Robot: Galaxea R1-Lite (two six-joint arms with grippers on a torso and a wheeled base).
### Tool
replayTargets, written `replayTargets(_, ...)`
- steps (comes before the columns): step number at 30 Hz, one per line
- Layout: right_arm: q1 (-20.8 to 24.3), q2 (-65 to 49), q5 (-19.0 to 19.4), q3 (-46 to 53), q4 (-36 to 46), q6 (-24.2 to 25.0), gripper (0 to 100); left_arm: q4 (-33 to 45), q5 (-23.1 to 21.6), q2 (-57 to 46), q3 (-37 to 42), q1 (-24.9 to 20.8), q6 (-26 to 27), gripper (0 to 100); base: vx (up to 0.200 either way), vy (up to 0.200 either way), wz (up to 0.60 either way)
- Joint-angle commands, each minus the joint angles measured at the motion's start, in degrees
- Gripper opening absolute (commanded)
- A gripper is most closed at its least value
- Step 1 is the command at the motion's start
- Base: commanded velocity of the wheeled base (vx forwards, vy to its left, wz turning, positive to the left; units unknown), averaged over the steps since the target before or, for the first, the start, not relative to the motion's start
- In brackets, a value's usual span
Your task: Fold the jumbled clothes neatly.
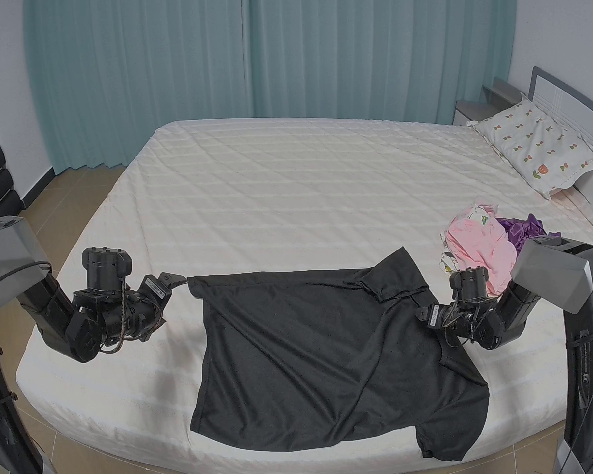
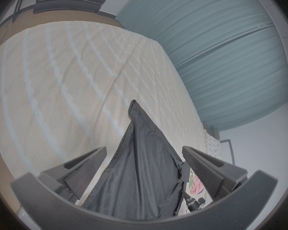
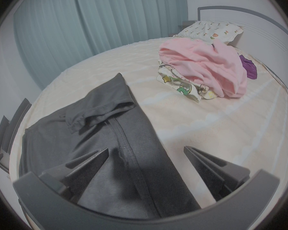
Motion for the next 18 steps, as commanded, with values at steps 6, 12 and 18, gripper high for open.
replayTargets(6,-0.79,1.94,-3.08,-4.10,4.79,0.25,100,-0.13,0.02,1.46,0.01,0.23,-0.13,100,0.000,0.000,0.00)
replayTargets(12,-0.53,1.59,-6.07,-4.19,4.17,0.17,100,-0.13,0.02,1.46,0.01,0.23,-0.04,100,0.000,0.000,0.00)
replayTargets(18,-4.13,0.53,-7.30,-4.45,4.26,-0.54,100,-0.13,0.02,1.72,-0.08,0.32,-0.04,100,0.000,0.000,0.00)
